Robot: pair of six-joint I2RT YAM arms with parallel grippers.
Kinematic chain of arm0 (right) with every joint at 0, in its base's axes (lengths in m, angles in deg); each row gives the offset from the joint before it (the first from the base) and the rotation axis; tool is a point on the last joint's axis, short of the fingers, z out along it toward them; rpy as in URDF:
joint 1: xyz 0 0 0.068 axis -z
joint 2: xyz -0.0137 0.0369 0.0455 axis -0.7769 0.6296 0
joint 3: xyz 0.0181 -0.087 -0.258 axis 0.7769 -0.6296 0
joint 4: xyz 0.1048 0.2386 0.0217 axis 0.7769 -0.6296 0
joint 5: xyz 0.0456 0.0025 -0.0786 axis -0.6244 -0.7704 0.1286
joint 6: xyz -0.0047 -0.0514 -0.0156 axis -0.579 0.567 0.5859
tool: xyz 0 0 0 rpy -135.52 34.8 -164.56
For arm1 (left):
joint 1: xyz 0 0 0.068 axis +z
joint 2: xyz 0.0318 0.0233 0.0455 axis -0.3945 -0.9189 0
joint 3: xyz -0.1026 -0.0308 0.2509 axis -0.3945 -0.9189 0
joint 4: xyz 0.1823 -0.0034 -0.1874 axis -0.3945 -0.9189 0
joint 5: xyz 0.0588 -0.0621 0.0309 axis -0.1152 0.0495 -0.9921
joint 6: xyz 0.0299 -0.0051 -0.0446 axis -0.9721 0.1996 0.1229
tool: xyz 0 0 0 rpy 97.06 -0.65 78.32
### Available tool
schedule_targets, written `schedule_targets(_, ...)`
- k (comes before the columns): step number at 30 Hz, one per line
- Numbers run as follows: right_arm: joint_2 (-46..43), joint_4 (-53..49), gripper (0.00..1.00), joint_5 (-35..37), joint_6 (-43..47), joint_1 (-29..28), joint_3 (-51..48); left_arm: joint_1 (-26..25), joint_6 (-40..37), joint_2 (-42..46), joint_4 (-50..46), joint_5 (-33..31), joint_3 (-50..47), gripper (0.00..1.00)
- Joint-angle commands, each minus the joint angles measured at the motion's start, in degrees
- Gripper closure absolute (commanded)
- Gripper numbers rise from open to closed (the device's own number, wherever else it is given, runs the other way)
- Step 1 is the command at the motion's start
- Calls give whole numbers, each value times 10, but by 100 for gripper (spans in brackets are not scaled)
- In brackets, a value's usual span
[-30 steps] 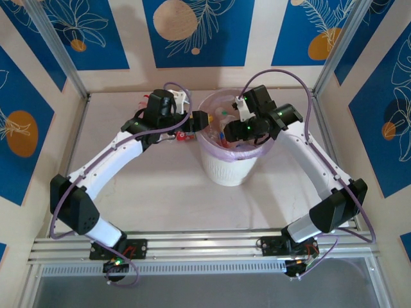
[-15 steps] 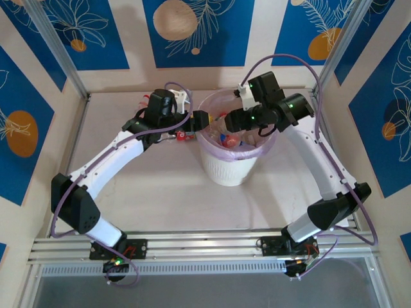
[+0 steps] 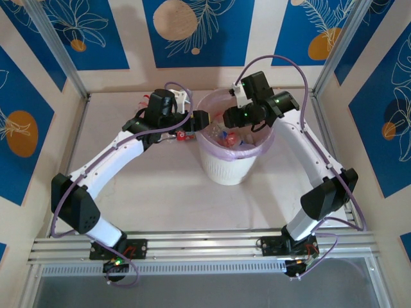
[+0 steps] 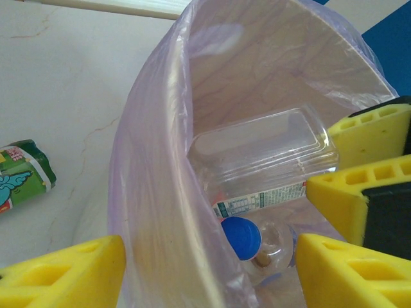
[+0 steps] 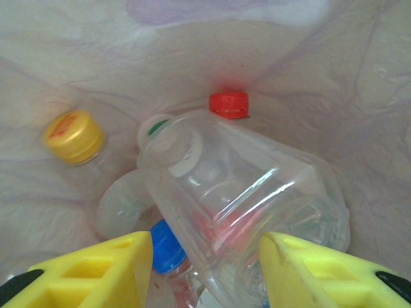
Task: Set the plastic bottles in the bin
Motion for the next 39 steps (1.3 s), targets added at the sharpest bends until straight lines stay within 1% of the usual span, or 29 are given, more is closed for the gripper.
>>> schedule_targets(1, 17, -19, 51, -51, -15, -5, -48, -7, -9, -3, 0, 4, 8, 31)
schedule_targets(4, 3, -20, 51, -68, -25, -4, -60, -7, -10, -3, 0, 3, 11, 31)
schedule_targets(6, -10, -34, 51, -64, -26, -1, -57, -6, -11, -4, -2, 3, 12, 31)
schedule_targets(10, -43, -70, 49, -38, -16, 13, -18, -6, -11, -2, -3, 5, 11, 32)
schedule_targets(13, -62, -86, 46, -37, -14, 17, 16, -6, -12, 1, -2, 2, 9, 32)
schedule_targets(17, -76, -86, 45, -44, -20, 13, 37, -6, -9, 3, -4, 3, 14, 32)
schedule_targets(22, -96, -64, 45, -44, -34, 14, 30, -6, -19, 9, -24, -1, 38, 25)
schedule_targets(24, -109, -51, 44, -43, -45, 19, 27, -5, -28, 12, -34, -5, 48, 21)
schedule_targets(26, -133, -15, 42, -54, -66, 30, 12, -2, -38, 18, -38, -8, 58, 15)
schedule_targets(28, -153, 25, 37, -94, -83, 46, 1, 4, -51, 26, -43, -4, 71, 1)
schedule_targets(30, -154, 27, 29, -131, -83, 54, 12, 8, -66, 30, -55, 2, 88, 0)
schedule_targets(32, -154, 18, 25, -146, -78, 58, 20, 10, -82, 36, -68, 6, 106, 0)
schedule_targets(35, -167, 22, 22, -164, -82, 66, 12, 32, -100, 51, -86, -4, 117, 0)
schedule_targets(39, -188, 20, 20, -163, -80, 72, 1, 111, -100, 87, -88, -13, 93, 0)
